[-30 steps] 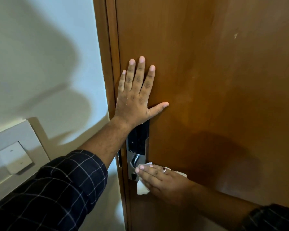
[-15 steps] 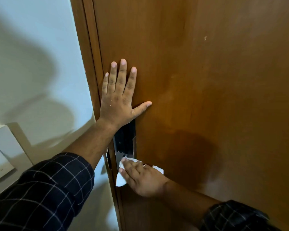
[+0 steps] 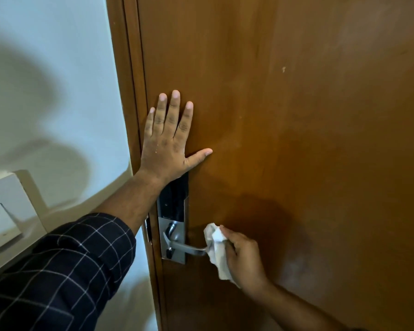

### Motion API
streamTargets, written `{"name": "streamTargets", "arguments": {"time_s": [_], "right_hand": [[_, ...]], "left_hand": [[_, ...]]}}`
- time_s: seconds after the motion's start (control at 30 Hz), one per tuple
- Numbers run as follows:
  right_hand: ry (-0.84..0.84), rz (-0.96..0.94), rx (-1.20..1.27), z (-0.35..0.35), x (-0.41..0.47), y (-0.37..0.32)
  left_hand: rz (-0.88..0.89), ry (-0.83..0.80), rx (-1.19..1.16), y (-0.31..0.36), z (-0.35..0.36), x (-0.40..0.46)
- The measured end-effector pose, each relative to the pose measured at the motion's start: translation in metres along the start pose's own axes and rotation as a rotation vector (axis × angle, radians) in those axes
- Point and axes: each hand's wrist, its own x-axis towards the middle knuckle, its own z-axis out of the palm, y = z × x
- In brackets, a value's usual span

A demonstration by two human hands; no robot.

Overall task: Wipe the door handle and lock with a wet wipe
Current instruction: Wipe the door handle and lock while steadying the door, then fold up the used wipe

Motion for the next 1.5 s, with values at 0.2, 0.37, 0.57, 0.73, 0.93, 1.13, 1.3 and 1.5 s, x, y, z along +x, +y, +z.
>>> {"name": "streamTargets", "arguments": {"time_s": [0.2, 0.37, 0.57, 0.73, 0.93, 1.13, 1.3, 1.5], "right_hand": [[-0.059, 0.059, 0.032, 0.046, -0.058, -0.025], [-0.310, 0.019, -0.028, 0.003, -0.065, -0.011], [-0.199, 0.375, 0.346, -0.033, -0.065, -0.007], [-0.277, 0.091, 0.404, -0.049, -0.060, -0.017], [-0.433, 0.134, 0.544, -0.049, -0.069, 0.006], [-0.828, 0.413, 0.574, -0.031, -0.131, 0.029], [-0.930, 0.096, 0.438, -0.036, -0.169, 0.027], [-0.837, 0.154, 0.653, -0.035, -0.182, 0.026]], "left_hand": [[-0.017, -0.060, -0.033, 0.004, -0.008, -0.002], [-0.081, -0.240, -0.193, 0.018, -0.033, -0.035], [-0.334, -0.289, -0.564, 0.043, -0.079, -0.120], [-0.602, -0.925, -0.947, 0.086, -0.117, -0.171], [-0.899, -0.974, -0.943, 0.148, -0.147, -0.212], [-1.729, -0.449, -1.122, 0.200, -0.189, -0.246], [-1.395, -0.442, -0.364, 0.224, -0.216, -0.280], [-0.955, -0.813, -0.314, 0.233, -0.265, -0.312]]}}
